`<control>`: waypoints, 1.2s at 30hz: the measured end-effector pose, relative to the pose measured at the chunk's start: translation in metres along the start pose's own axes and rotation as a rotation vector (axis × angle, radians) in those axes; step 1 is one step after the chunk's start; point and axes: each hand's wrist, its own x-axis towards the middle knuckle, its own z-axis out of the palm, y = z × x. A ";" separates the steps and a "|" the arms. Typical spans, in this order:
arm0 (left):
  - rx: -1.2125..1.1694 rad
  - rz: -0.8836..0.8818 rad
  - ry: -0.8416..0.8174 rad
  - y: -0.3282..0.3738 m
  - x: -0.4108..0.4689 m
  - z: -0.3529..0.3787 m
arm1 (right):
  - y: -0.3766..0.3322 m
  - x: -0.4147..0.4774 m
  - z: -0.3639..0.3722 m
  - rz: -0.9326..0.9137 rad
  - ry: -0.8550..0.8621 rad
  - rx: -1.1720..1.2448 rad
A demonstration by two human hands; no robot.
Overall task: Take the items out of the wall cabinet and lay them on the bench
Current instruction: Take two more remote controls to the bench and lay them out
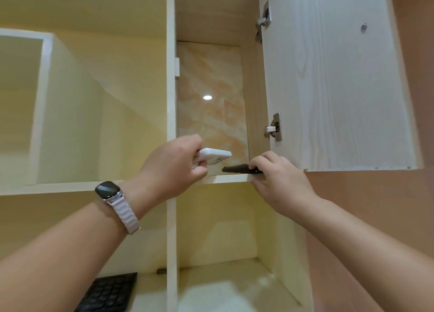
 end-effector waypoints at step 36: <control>-0.394 -0.565 0.019 0.047 -0.114 0.010 | -0.055 -0.112 -0.020 0.769 -0.056 1.022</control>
